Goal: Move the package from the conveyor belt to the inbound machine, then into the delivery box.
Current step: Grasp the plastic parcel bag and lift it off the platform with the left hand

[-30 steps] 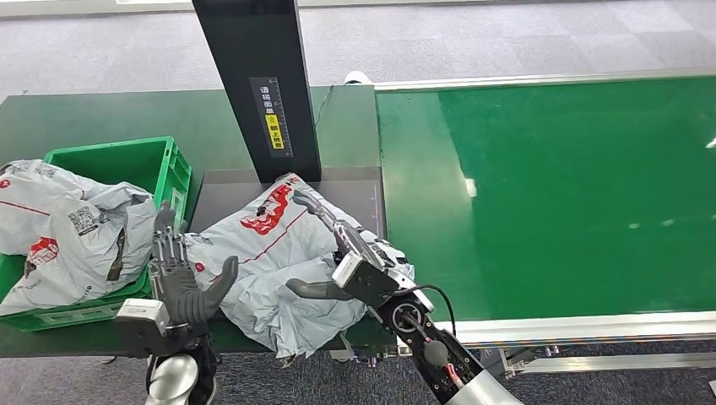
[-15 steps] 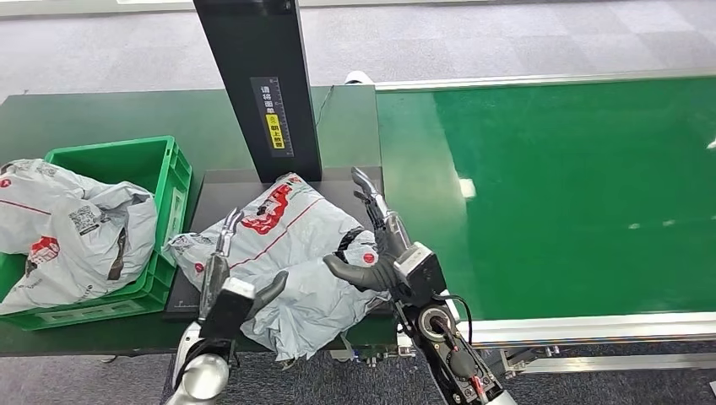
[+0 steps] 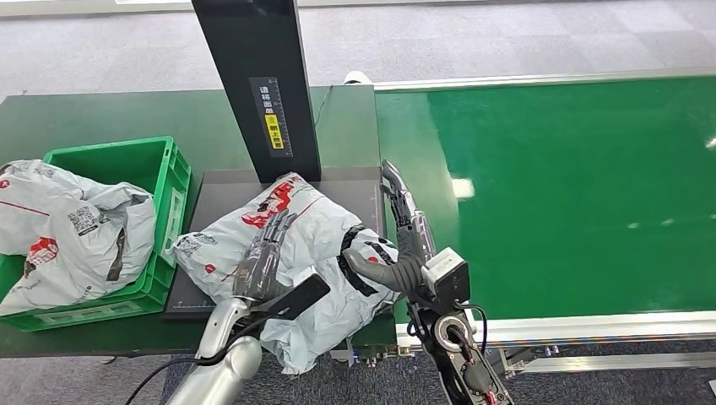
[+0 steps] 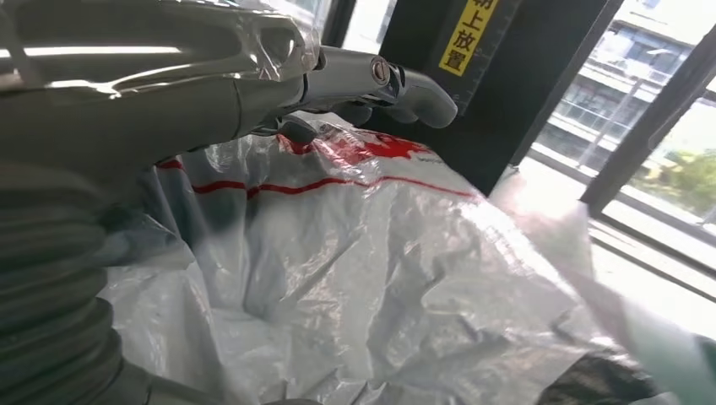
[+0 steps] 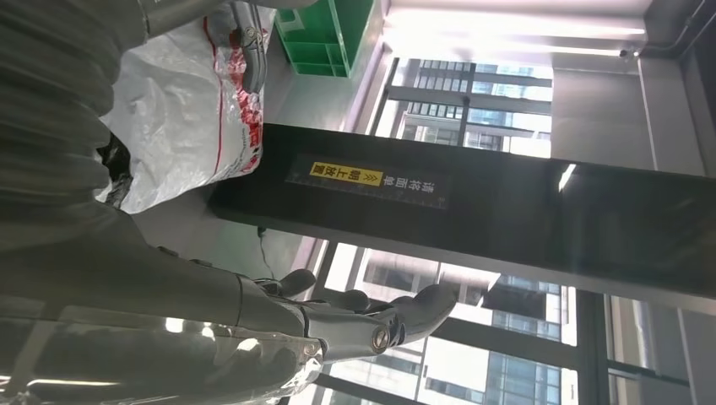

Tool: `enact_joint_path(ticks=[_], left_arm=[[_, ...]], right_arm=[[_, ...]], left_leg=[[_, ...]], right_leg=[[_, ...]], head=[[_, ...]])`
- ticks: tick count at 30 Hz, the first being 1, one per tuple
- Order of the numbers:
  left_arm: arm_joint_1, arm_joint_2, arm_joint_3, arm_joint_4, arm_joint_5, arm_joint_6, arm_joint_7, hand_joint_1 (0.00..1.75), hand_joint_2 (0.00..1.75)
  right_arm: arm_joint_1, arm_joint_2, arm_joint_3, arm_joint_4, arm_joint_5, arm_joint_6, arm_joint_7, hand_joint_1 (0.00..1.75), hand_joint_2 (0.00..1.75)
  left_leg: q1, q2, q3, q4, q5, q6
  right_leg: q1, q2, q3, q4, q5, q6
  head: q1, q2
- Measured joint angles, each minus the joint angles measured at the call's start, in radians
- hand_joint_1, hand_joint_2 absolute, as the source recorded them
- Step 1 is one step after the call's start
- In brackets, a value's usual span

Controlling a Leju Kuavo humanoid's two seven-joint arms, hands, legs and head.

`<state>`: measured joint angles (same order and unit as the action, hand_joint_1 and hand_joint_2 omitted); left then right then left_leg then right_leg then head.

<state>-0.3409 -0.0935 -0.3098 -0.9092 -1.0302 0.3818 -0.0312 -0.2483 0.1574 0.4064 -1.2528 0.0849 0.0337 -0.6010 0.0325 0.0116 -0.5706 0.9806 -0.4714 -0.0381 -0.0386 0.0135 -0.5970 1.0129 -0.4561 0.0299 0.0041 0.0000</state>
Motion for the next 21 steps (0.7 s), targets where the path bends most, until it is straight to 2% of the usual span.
enact_joint_path(ticks=[3,5,7,9,15,21], left_arm=[[-0.016,-0.004,-0.006,0.040,-0.166,0.041,0.116,0.00,1.75],[-0.026,-0.008,-0.001,0.064,-0.213,0.042,0.142,0.81,1.75],[-0.031,-0.012,0.011,0.079,-0.214,0.024,0.128,1.67,1.75],[-0.032,-0.017,0.026,0.086,-0.205,0.006,0.104,1.74,1.75],[-0.032,-0.027,0.060,0.094,-0.146,-0.017,0.033,1.75,1.75],[-0.032,-0.029,0.082,0.094,-0.076,0.003,-0.020,1.75,1.75]], right_arm=[[0.003,0.007,-0.011,-0.003,0.014,0.006,0.006,0.00,1.75],[0.004,0.013,-0.017,-0.005,0.027,0.009,0.012,0.00,1.75],[0.004,0.018,-0.022,-0.005,0.037,0.010,0.017,0.00,1.75],[0.004,0.021,-0.027,-0.005,0.045,0.011,0.019,0.00,1.75],[0.008,0.023,-0.038,-0.005,0.057,0.011,0.019,0.00,1.75],[0.019,0.023,-0.043,-0.005,0.059,0.010,0.019,0.00,1.75]], left_leg=[[0.000,0.000,0.000,0.000,0.000,0.000],[0.000,0.000,0.001,0.000,0.000,0.000],[0.000,0.000,0.001,0.000,0.000,0.000],[0.000,0.000,0.002,0.000,0.000,0.000],[0.000,0.000,0.002,0.000,0.000,0.000],[0.000,0.000,0.002,0.000,0.000,0.000]], right_leg=[[0.000,0.000,0.001,0.000,0.000,0.000],[0.000,0.000,0.001,0.000,0.000,0.000],[0.000,0.000,0.002,0.000,0.000,0.000],[0.000,0.000,0.002,0.000,0.000,0.000],[0.000,0.000,0.002,0.000,0.000,0.000],[0.000,0.000,0.002,0.000,0.000,0.000]], head=[[0.000,0.000],[0.000,0.000],[0.000,0.000],[0.000,0.000],[0.000,0.000],[0.000,0.000]])
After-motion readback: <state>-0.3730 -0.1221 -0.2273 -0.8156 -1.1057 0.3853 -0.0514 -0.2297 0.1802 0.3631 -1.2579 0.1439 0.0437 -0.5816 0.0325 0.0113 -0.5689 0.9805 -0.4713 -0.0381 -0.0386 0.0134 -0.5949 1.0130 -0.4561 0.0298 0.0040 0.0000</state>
